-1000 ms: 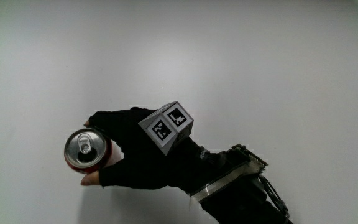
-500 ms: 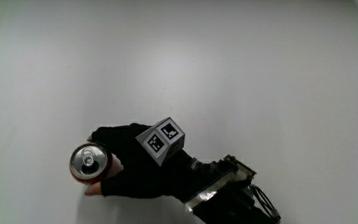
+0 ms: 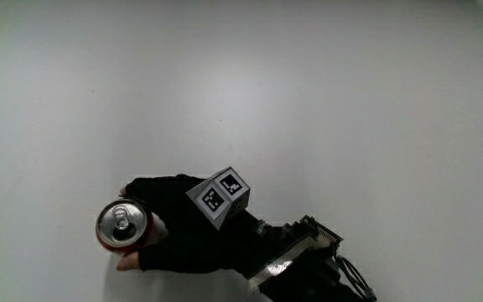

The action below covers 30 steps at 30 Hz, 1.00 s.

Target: Place cola

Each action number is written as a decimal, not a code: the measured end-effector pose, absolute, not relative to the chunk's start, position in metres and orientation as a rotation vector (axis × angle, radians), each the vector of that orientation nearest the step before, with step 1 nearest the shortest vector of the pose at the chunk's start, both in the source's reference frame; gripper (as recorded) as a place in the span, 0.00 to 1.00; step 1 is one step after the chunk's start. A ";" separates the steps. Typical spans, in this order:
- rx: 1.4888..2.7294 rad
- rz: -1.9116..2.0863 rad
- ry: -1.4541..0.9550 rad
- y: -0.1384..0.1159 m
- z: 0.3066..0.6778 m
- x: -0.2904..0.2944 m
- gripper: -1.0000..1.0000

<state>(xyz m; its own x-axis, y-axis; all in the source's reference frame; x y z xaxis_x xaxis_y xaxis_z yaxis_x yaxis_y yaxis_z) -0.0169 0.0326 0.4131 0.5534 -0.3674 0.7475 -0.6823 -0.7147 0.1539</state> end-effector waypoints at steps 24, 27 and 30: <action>2.511 0.113 -1.061 0.050 0.355 0.078 0.00; 2.465 0.179 -1.021 0.052 0.327 0.090 0.00; 2.511 0.118 -1.048 0.054 0.313 0.104 0.00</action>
